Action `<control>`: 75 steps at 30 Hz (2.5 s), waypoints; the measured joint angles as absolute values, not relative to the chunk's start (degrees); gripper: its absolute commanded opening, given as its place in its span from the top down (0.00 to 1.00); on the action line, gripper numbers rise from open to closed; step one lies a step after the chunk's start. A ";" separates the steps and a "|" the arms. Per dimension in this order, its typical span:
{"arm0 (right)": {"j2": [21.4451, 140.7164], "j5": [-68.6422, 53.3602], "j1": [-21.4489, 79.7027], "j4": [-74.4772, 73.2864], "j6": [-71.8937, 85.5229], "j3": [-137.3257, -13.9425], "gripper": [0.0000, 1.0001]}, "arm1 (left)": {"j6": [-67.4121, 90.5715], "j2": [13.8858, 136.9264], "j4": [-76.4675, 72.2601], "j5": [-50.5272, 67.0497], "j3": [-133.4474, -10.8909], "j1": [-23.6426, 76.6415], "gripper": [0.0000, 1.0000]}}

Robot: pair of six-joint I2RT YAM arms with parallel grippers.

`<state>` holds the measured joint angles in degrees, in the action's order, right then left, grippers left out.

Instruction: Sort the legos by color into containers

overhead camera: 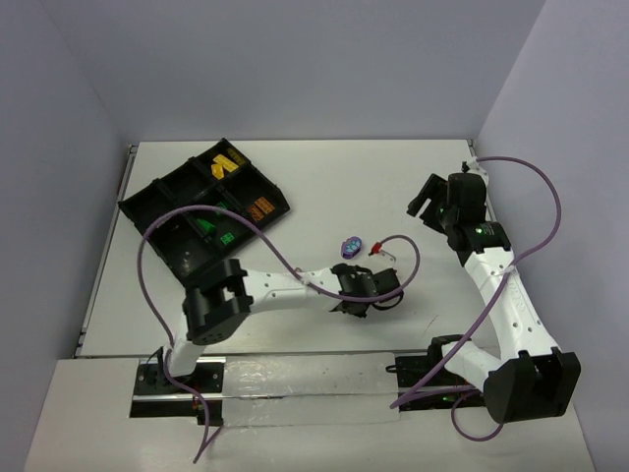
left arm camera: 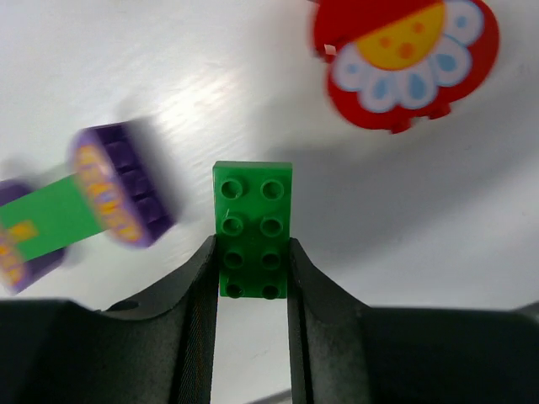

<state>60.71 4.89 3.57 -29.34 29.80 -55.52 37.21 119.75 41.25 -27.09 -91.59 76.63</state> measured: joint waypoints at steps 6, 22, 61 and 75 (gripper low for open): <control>60.69 3.88 3.55 -29.17 29.67 -55.59 0.21 | 37.10 105.52 41.65 -29.77 -85.66 69.65 1.00; 60.88 1.91 3.53 -26.62 29.51 -55.59 0.21 | 38.38 86.23 38.65 -32.04 -73.40 29.00 1.00; 60.26 8.61 5.60 -27.72 30.17 -52.26 0.20 | 21.29 105.31 30.73 -10.81 -91.09 46.64 0.01; 54.96 9.50 3.63 -29.10 30.03 -52.01 0.20 | 12.10 124.95 34.35 -6.39 -101.60 54.40 0.03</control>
